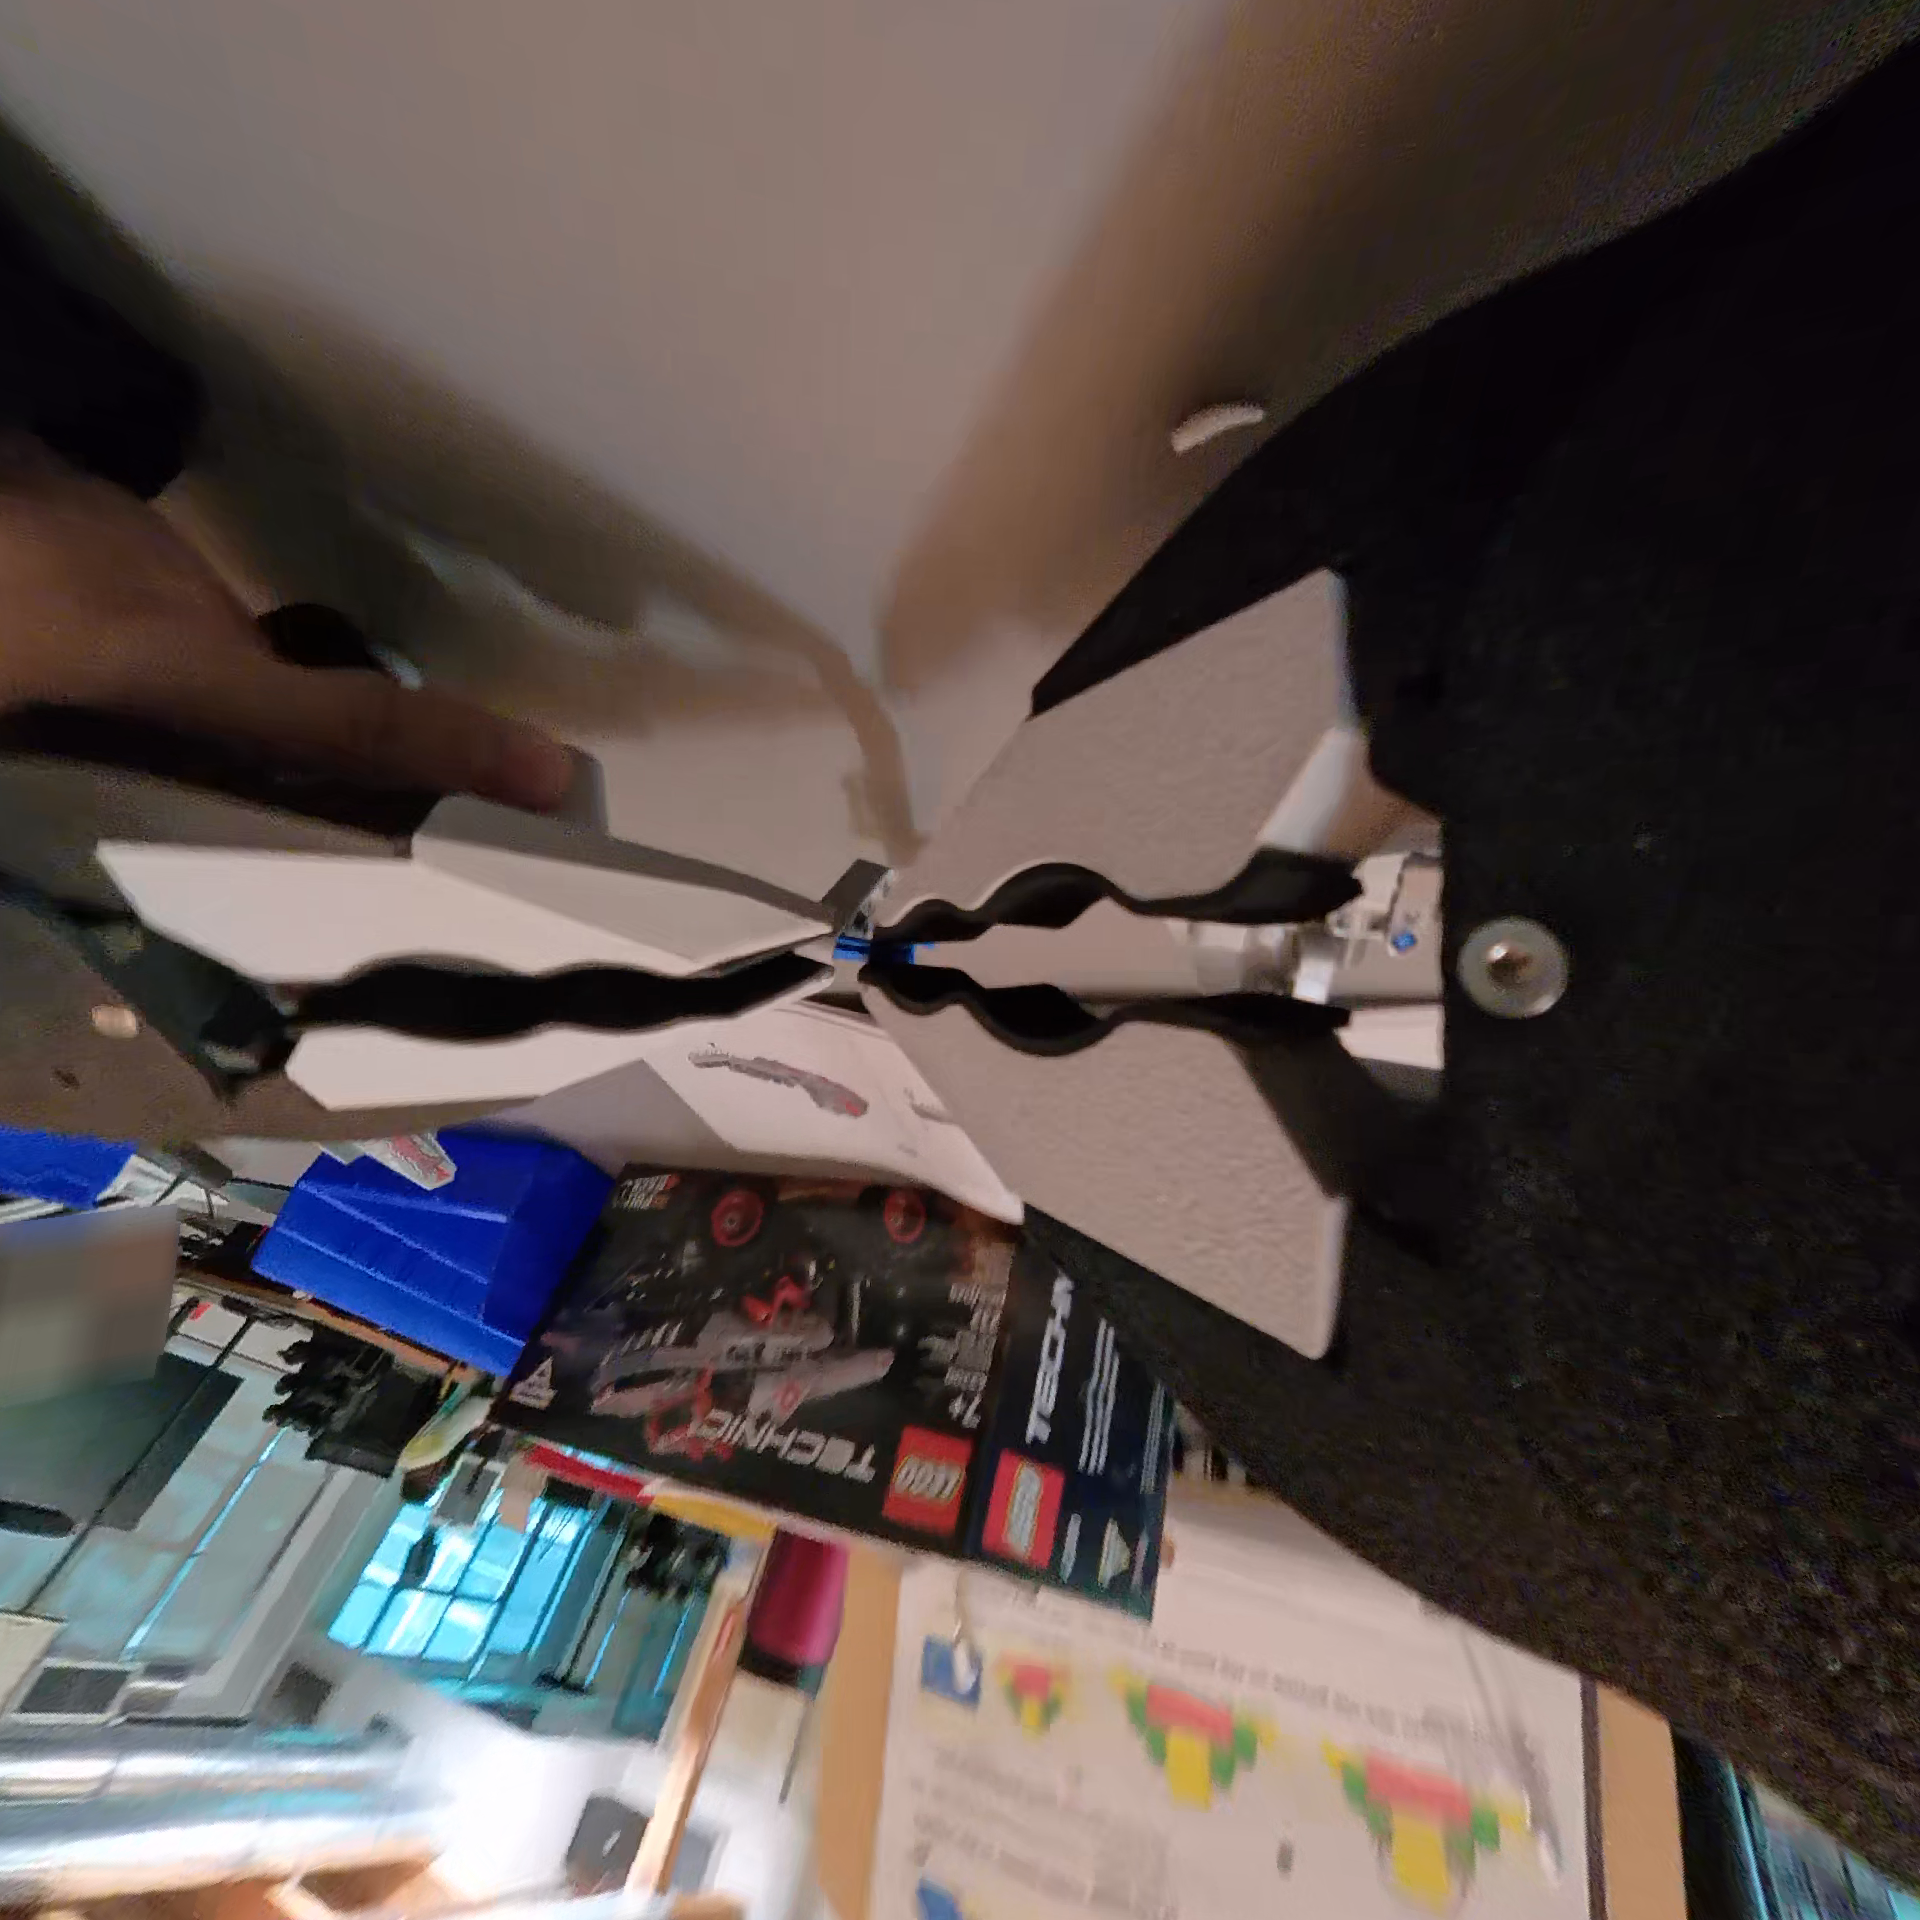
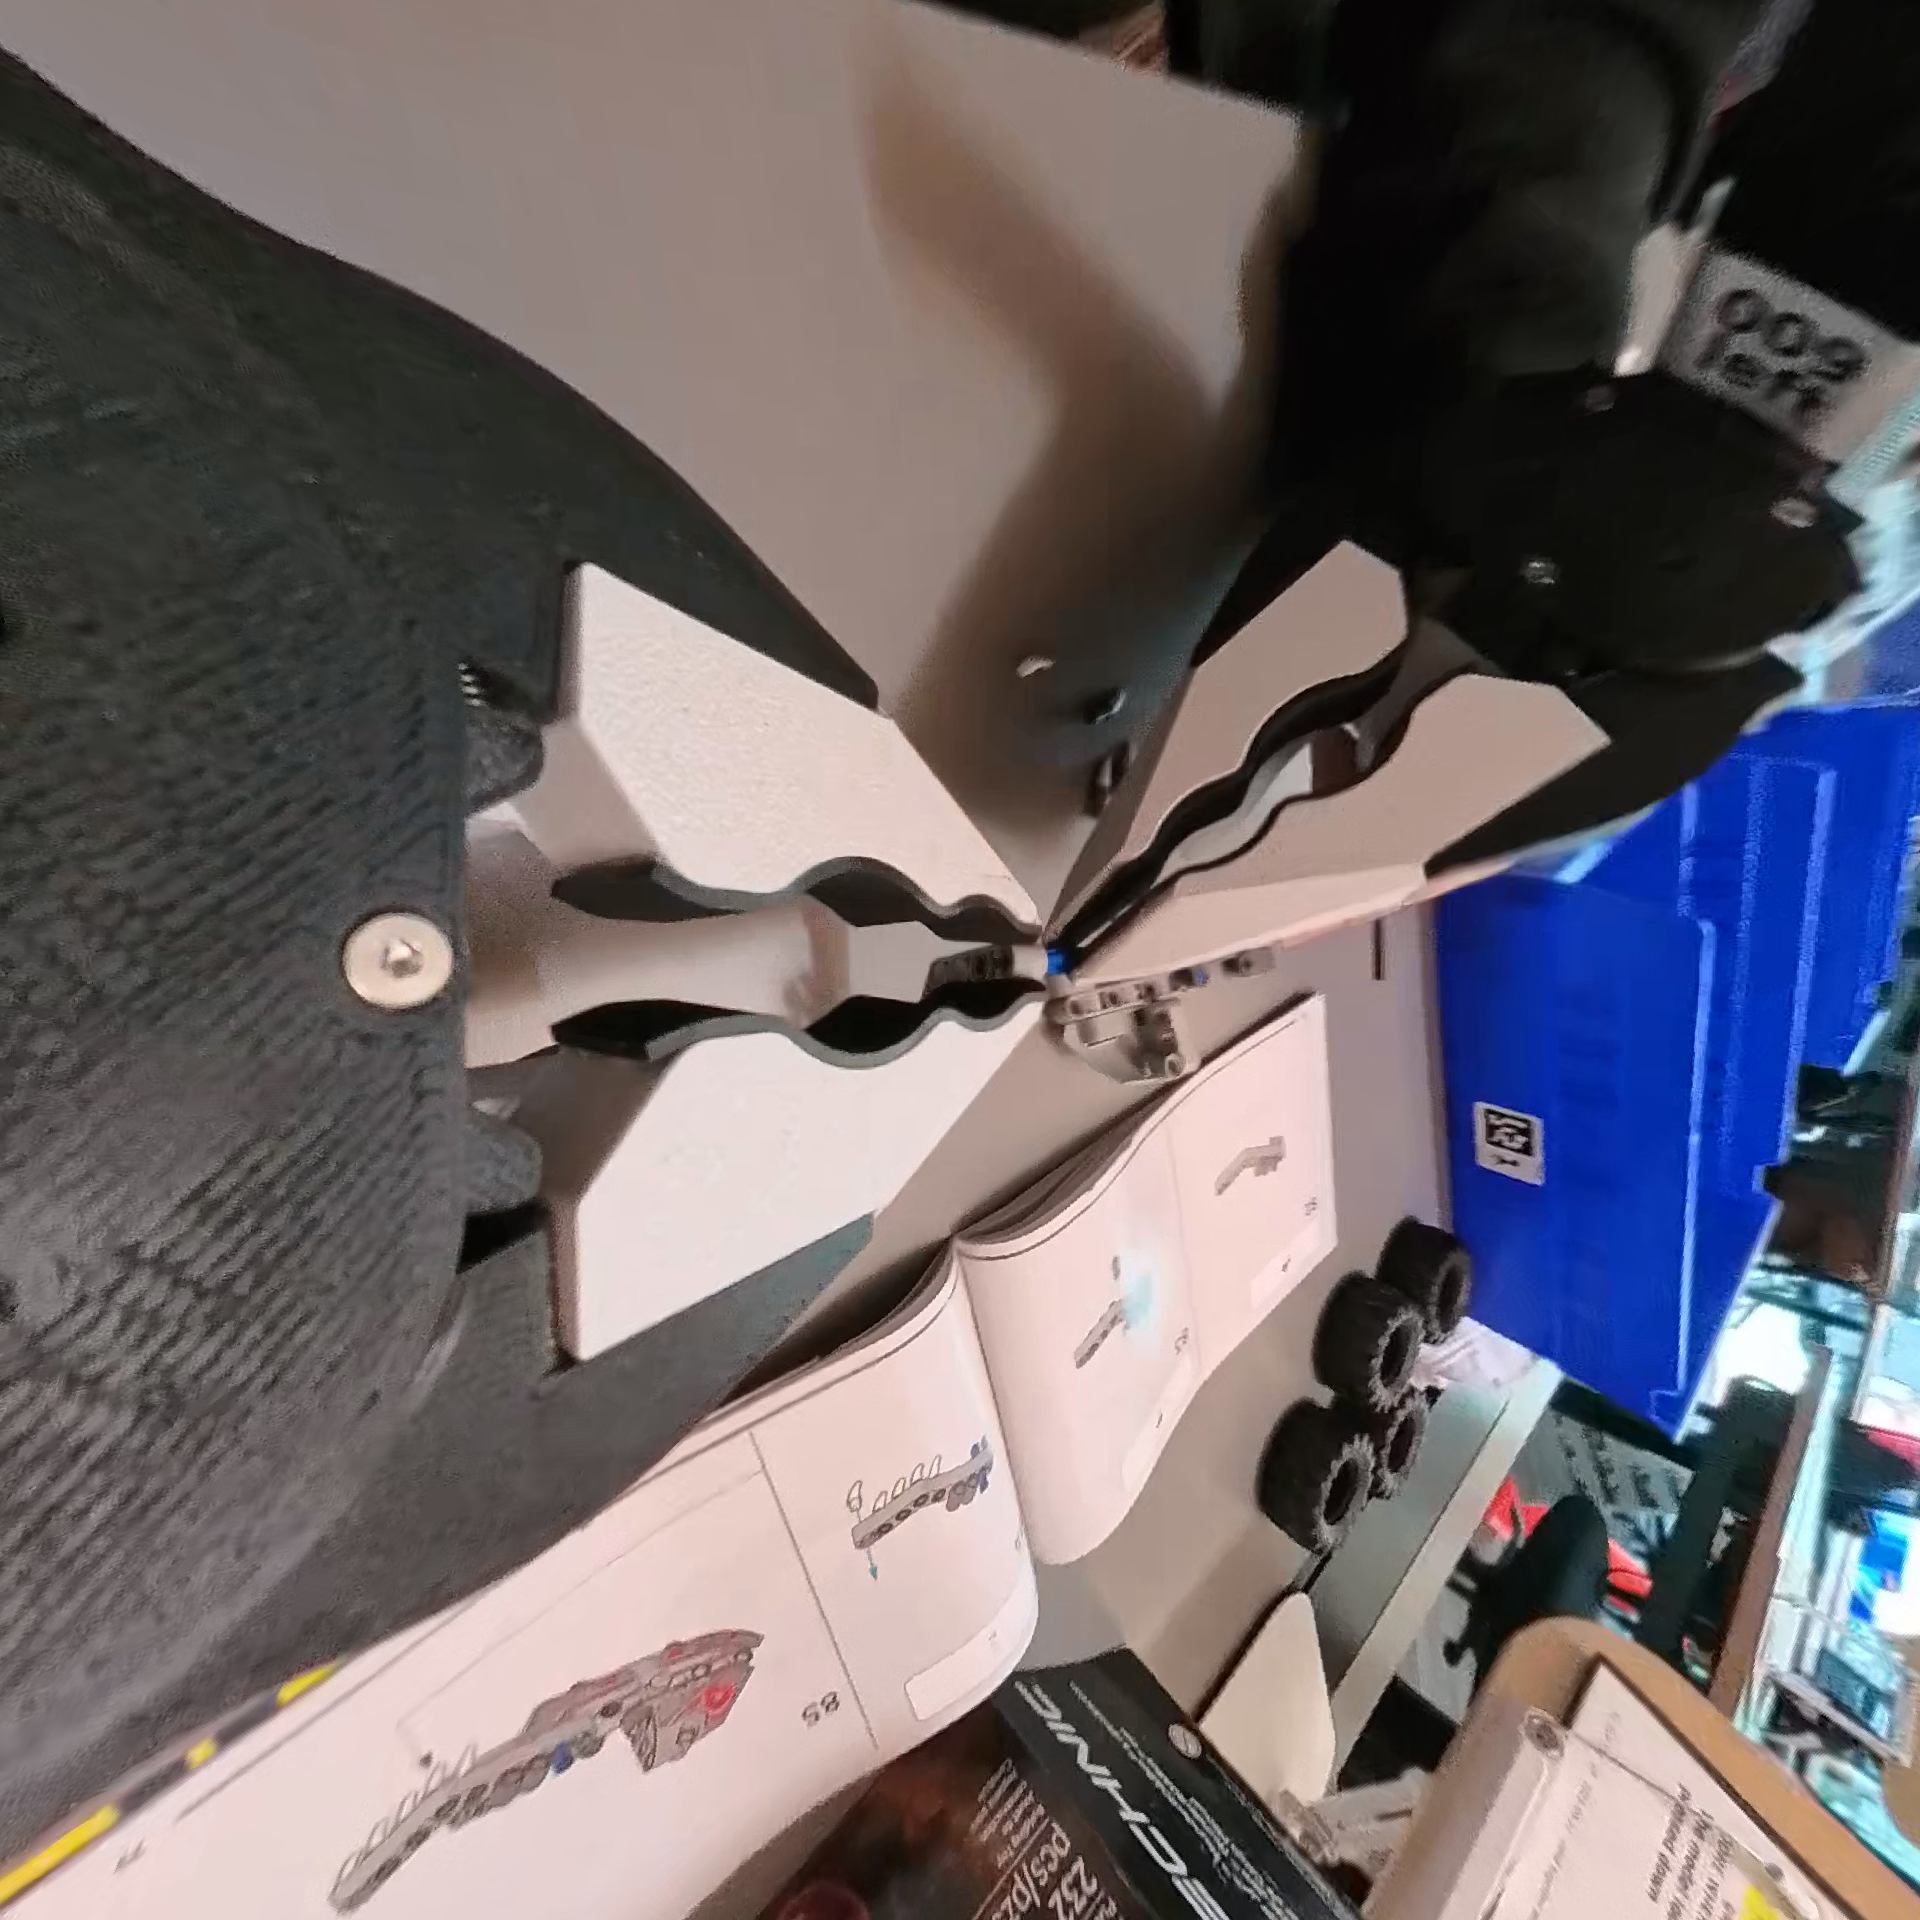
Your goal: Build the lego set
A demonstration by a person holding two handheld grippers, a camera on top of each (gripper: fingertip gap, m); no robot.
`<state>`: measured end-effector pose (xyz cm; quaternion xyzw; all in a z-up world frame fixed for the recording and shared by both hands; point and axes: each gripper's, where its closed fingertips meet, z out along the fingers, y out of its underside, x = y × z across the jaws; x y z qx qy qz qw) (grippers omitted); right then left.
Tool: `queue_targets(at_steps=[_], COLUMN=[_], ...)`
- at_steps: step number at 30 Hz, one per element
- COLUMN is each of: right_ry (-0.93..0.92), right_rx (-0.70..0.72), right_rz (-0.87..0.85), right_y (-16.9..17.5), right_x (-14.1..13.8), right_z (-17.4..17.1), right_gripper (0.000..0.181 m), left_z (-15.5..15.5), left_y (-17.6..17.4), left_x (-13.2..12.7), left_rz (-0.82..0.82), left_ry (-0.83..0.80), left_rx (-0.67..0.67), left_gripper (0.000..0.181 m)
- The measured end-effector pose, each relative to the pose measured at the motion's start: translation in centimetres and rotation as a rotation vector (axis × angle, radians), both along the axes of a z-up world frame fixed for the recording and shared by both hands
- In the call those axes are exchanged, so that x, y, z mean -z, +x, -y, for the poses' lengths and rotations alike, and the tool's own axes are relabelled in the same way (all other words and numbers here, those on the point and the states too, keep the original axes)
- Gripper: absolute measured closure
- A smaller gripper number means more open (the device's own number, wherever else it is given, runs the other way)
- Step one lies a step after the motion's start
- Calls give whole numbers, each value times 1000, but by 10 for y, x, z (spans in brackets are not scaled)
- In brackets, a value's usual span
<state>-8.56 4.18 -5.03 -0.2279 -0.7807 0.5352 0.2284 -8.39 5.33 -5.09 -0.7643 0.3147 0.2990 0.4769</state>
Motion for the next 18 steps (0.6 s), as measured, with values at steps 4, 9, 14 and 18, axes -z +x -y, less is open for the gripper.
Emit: queue_targets(at_steps=[4, 9, 14, 18], right_ry=[-24, -8, -8, 17], right_rx=[-35, -73, -45, -10], right_rz=[27, 48, 54, 36], right_y=[3, 7, 4, 0], right_x=[-1, 3, 3, 5], right_z=[2, 6, 5, 4], right_gripper=[175, 175, 175, 175], left_z=[2, 5, 3, 2], left_y=[3, 6, 2, 0], left_x=[0, 3, 5, 6], left_rz=[-230, -174, -164, -83], left_ry=[-48, -69, -85, -80], left_rx=[7, 26, -42, -86], left_gripper=[181, 181, 181, 181])
